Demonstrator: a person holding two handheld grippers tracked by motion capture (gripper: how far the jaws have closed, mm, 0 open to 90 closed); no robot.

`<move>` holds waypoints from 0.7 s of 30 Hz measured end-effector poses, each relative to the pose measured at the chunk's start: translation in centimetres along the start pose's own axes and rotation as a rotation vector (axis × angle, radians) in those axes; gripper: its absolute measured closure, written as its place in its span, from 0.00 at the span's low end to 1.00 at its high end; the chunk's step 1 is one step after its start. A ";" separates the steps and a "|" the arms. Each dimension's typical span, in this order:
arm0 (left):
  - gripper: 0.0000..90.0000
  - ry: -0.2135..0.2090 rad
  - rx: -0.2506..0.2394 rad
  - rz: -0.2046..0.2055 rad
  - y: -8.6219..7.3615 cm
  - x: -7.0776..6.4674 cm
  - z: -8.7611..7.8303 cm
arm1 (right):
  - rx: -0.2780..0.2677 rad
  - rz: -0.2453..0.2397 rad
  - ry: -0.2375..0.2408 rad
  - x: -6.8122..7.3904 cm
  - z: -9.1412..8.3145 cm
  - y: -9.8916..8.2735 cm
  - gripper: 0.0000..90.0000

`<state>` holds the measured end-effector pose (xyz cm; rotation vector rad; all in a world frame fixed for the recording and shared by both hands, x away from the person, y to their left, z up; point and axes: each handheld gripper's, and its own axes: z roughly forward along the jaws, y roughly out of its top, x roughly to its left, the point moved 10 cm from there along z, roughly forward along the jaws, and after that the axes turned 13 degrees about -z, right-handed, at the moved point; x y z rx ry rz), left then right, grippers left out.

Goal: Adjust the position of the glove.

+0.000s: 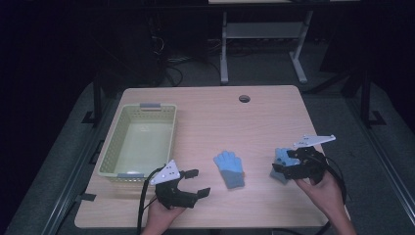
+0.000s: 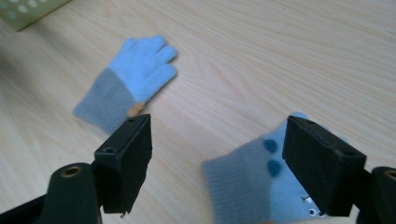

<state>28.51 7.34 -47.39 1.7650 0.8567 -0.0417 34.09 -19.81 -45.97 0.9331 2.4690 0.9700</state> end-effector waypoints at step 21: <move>0.23 -0.002 -0.015 -0.009 0.1 0.1 0.0 | 0.112 0.061 -0.037 -3.9 1.1 -0.6 0.26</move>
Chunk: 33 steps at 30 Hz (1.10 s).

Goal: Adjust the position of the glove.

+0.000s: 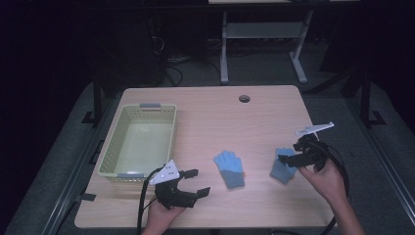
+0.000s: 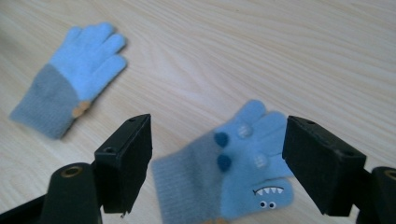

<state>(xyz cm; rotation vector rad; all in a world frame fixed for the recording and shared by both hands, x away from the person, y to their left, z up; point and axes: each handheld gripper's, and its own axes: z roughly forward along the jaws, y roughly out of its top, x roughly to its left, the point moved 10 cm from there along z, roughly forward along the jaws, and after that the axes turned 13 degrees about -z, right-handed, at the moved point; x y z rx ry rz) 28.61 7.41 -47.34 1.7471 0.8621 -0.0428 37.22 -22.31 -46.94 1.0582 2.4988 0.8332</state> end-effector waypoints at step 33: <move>0.23 0.004 -0.006 0.008 0.0 -0.1 0.1 | 0.274 0.086 0.012 -1.2 5.0 -4.4 0.51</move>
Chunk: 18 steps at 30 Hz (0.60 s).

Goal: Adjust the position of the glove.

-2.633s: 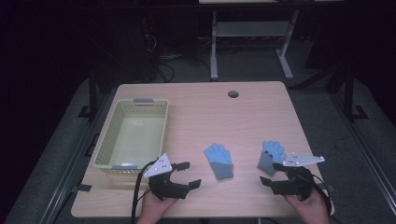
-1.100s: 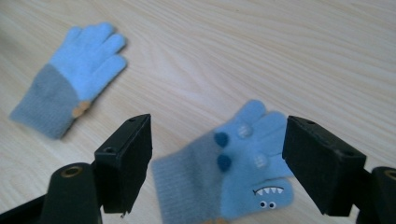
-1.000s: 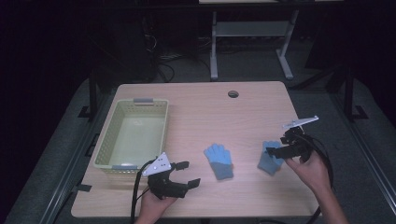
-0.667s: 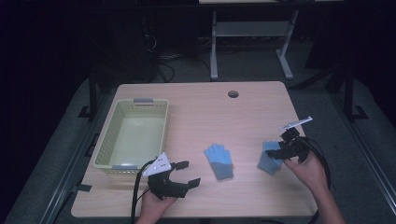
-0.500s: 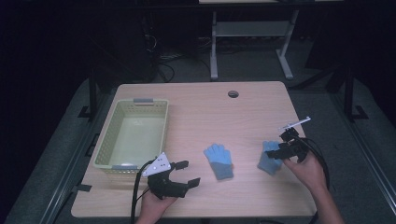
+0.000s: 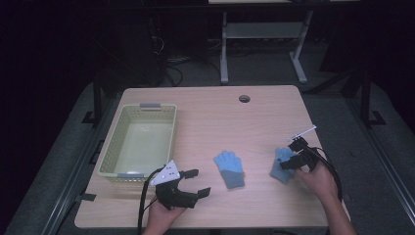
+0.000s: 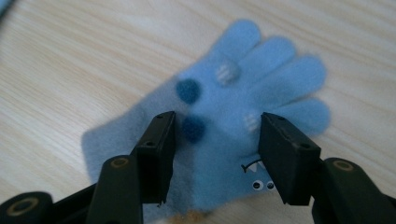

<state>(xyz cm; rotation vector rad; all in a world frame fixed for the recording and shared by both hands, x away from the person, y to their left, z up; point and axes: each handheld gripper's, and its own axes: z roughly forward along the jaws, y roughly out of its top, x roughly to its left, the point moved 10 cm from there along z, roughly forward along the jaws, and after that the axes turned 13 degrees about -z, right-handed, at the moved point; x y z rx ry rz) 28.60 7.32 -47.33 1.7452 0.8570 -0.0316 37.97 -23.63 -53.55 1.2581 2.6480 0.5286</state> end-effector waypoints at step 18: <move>0.23 0.001 -0.004 -0.008 0.1 -0.1 0.0 | 0.014 -0.037 -0.020 0.3 0.2 0.1 0.78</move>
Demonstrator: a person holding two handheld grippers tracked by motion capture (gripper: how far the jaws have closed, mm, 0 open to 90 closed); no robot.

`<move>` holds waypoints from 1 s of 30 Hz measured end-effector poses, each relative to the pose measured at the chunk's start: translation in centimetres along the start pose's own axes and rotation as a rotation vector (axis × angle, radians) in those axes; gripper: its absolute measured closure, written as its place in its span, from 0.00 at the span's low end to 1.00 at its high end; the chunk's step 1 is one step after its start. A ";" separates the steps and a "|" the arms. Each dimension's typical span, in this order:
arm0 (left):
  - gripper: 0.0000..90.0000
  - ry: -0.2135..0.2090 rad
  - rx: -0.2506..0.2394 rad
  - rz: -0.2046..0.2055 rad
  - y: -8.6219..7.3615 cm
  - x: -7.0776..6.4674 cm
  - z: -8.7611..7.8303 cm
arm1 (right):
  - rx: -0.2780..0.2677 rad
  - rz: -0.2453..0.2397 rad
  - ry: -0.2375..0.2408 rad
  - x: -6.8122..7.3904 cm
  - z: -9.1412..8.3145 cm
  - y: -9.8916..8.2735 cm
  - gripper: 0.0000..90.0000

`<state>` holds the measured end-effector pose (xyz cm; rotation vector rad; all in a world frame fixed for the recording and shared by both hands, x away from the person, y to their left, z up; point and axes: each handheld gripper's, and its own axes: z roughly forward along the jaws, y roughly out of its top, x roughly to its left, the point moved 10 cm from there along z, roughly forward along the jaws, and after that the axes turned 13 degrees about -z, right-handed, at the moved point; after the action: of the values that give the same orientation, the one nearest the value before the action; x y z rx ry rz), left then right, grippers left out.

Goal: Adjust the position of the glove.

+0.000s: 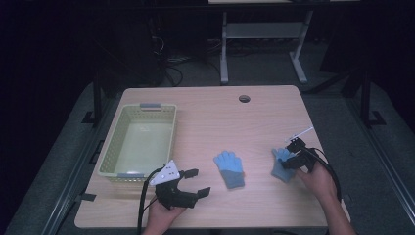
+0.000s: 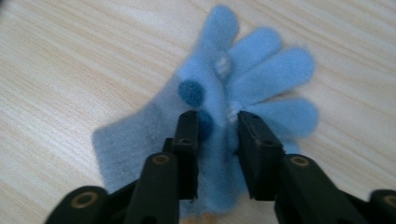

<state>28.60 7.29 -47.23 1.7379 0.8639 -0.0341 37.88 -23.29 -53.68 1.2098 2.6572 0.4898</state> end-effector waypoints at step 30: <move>0.23 0.000 -0.006 -0.005 0.1 -0.2 -0.1 | -0.100 -0.069 0.029 1.7 -4.7 2.3 0.95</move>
<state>28.50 7.25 -47.10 1.7302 0.8674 -0.0355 36.99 -21.66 -48.52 1.0873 2.6526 0.6255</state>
